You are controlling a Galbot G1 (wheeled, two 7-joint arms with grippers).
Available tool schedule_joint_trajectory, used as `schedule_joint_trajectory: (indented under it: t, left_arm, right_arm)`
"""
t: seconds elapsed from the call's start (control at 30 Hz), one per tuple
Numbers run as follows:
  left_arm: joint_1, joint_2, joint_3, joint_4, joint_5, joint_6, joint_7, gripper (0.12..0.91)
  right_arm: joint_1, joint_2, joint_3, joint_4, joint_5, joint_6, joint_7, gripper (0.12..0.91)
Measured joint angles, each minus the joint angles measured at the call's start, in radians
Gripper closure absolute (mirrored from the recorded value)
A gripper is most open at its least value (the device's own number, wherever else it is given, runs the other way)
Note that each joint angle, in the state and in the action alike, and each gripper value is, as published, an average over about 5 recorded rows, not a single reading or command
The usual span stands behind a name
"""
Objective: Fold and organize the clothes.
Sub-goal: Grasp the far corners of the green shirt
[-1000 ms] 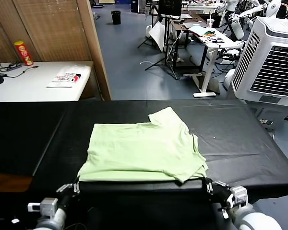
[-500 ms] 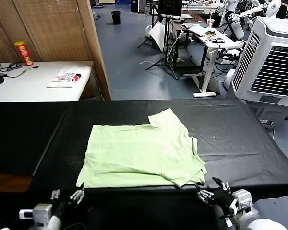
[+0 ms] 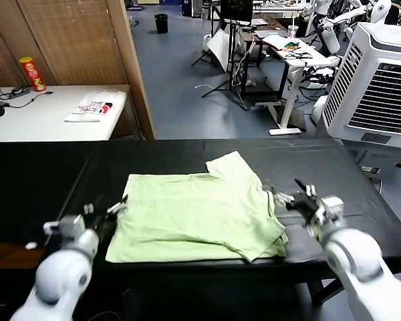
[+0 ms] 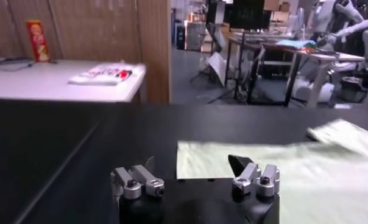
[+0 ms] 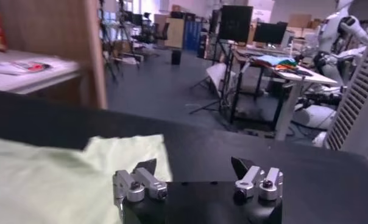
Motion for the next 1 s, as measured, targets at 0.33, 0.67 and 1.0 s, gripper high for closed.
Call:
schedule_joint_trajectory:
  t: [0.33, 0.67, 1.0]
  left_arm:
    - [-0.258, -0.007, 0.123, 0.286, -0.057, 0.070, 0.040, 0.232]
    - [-0.289, -0.005, 0.135, 0.366, -0.045, 0.087, 0.043, 0.232]
    - [-0.275, -0.008, 0.128, 0.375, -0.043, 0.098, 0.063, 0.296]
  right_arm:
    - [0.246, 0.135, -0.121, -0.342, -0.003, -0.058, -0.069, 0.227]
    - [0.350, 0.217, -0.174, -0.538, -0.099, -0.007, -0.127, 0.227]
    - [0.381, 0.261, -0.173, -0.627, -0.105, -0.003, -0.134, 0.417]
